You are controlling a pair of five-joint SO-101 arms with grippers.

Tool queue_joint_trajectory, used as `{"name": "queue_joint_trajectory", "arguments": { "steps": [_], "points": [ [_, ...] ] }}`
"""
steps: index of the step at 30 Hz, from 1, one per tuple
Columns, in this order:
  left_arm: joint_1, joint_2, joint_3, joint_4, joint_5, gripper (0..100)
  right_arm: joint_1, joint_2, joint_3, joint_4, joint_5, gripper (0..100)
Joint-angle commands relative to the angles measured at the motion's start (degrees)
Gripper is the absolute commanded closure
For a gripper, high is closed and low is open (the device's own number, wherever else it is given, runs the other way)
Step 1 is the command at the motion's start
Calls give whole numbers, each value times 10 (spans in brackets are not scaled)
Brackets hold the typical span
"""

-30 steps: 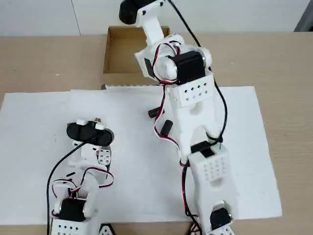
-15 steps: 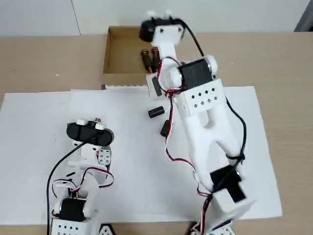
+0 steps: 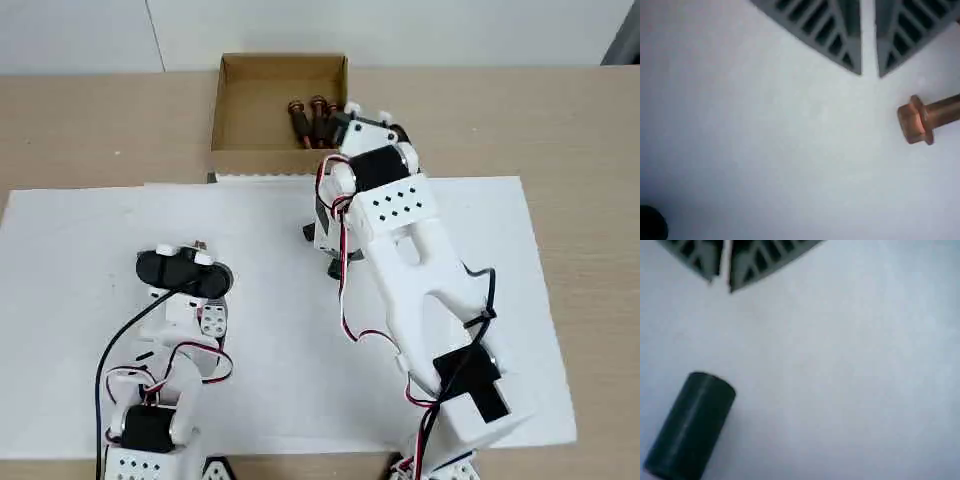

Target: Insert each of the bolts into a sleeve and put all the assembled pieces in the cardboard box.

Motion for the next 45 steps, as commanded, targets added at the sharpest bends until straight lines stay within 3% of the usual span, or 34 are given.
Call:
{"name": "queue_joint_trajectory", "arguments": {
  "steps": [1,5,24,35,45],
  "points": [
    [1,-4,-2,3,-2,993,6,-28,22,-26,-8,914],
    [1,-4,-2,3,-2,993,6,-28,46,-62,-8,783],
    [0,-4,-2,3,-2,993,2,98,43,-172,-9,779],
    [-1,-4,-2,3,-2,993,0,143,43,-175,-9,780],
    [-1,-4,-2,3,-2,993,0,162,43,-175,-6,994]
  ]
}}
